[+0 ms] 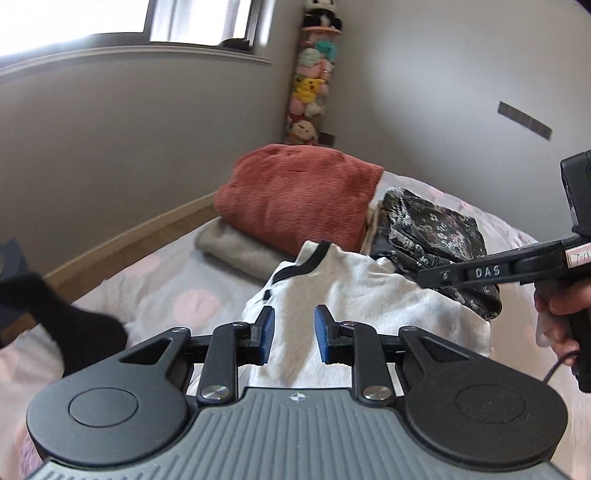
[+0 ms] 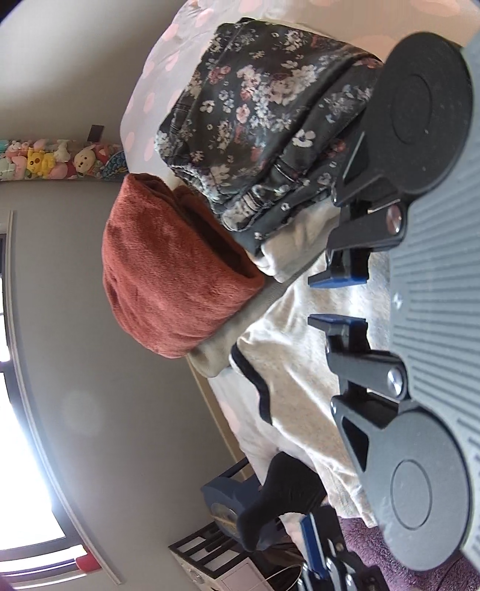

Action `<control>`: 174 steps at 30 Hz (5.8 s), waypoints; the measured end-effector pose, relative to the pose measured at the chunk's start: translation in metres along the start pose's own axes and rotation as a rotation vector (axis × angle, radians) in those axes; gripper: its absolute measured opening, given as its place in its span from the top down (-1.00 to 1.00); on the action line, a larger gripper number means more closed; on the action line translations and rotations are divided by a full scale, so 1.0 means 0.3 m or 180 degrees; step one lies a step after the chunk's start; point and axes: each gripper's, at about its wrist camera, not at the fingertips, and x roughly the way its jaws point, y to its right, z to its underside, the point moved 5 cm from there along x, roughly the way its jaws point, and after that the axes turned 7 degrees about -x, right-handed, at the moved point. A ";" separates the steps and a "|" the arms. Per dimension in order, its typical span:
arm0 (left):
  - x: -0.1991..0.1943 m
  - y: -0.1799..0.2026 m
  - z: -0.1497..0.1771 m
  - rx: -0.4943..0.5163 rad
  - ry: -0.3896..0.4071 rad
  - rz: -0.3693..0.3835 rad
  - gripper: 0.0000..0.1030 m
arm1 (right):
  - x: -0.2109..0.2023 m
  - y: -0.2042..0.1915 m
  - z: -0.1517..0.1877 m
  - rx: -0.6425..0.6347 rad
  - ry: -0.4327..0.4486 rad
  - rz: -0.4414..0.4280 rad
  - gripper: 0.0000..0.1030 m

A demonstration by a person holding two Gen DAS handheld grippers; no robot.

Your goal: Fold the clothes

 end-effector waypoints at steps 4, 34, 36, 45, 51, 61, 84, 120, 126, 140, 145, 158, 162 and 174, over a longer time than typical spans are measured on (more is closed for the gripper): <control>0.114 0.017 -0.020 0.0213 -0.0128 -0.0036 0.60 | 0.065 -0.028 0.002 -0.0058 -0.0094 0.0013 0.72; 0.137 -0.026 0.148 0.0691 -0.0358 -0.0360 0.60 | 0.007 0.091 0.200 0.0316 -0.0279 0.0477 0.65; 0.157 -0.041 0.167 0.0704 -0.0438 -0.0369 0.60 | 0.028 0.115 0.241 0.0425 -0.0366 0.0514 0.65; 0.076 -0.040 0.179 0.0884 -0.0254 -0.0451 0.59 | -0.128 0.022 0.303 0.0509 -0.0165 0.0830 0.65; -0.006 -0.002 0.205 0.0762 -0.0135 -0.0139 0.59 | -0.267 -0.188 0.360 0.0568 0.0245 0.0576 0.64; 0.065 -0.054 0.300 0.0801 -0.0347 -0.0350 0.59 | -0.202 -0.361 0.521 0.0873 0.0256 0.0671 0.65; -0.306 0.168 0.434 0.0349 0.0181 -0.0146 -0.08 | -0.602 -0.450 0.594 0.0797 0.0991 0.1245 -0.73; -0.421 0.325 0.522 0.0736 0.0351 -0.0353 -0.44 | -0.717 -0.455 0.742 0.1047 0.1036 0.1469 -0.75; -0.409 0.354 0.536 0.0799 0.0305 -0.0290 -0.44 | -0.707 -0.459 0.739 0.0999 0.1076 0.1405 -0.77; -0.402 0.357 0.548 0.0822 0.0208 -0.0300 -0.44 | -0.706 -0.462 0.742 0.0960 0.1056 0.1384 -0.77; -0.399 0.361 0.553 0.0839 0.0180 -0.0304 -0.44 | -0.702 -0.457 0.746 0.0976 0.1030 0.1373 -0.77; -0.396 0.364 0.559 0.0865 0.0149 -0.0317 -0.44 | -0.695 -0.453 0.754 0.1012 0.1002 0.1355 -0.80; -0.397 0.365 0.559 0.0870 0.0140 -0.0310 -0.44 | -0.695 -0.454 0.756 0.1022 0.1000 0.1355 -0.80; -0.401 0.364 0.560 0.0877 0.0138 -0.0322 -0.44 | -0.697 -0.457 0.759 0.1029 0.0999 0.1350 -0.81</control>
